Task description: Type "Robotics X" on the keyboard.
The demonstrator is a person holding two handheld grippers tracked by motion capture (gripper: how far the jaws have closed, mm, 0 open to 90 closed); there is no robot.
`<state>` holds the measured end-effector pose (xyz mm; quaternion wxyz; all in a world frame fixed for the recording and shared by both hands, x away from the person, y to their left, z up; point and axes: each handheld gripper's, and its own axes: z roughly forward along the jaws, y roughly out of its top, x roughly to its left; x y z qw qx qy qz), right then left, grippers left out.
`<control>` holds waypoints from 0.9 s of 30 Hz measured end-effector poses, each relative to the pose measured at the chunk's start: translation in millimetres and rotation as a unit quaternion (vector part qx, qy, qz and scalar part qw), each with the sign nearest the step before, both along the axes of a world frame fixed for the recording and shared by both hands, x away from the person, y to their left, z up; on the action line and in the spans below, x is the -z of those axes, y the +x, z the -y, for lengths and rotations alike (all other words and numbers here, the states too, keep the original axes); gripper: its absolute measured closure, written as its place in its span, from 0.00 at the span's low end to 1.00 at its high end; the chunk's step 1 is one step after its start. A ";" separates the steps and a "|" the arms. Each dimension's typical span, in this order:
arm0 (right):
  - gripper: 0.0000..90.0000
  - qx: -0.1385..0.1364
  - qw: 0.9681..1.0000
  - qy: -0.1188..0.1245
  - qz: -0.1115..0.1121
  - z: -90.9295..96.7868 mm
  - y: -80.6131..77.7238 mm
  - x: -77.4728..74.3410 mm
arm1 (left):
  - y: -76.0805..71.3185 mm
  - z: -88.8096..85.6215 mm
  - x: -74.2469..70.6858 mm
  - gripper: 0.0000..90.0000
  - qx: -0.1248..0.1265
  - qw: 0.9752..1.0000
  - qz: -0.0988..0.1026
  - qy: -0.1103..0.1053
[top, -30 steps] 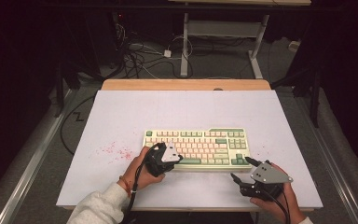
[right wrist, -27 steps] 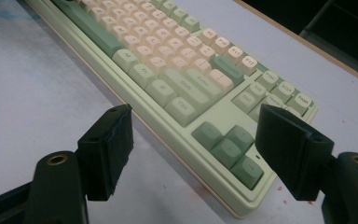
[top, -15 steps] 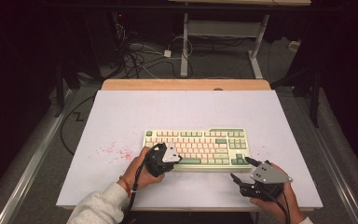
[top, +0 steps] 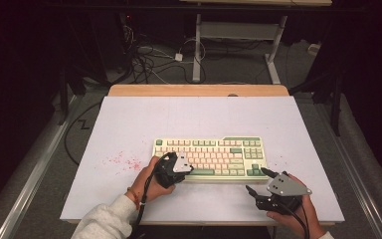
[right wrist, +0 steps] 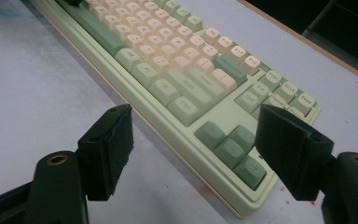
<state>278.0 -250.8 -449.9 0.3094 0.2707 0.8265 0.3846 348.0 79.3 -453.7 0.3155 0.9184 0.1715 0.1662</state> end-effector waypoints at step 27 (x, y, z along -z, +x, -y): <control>0.31 0.004 1.000 0.004 0.005 2.1 -0.4 -2.2 | -5.7 -25.1 -14.4 0.73 -0.020 0.998 0.052 -0.026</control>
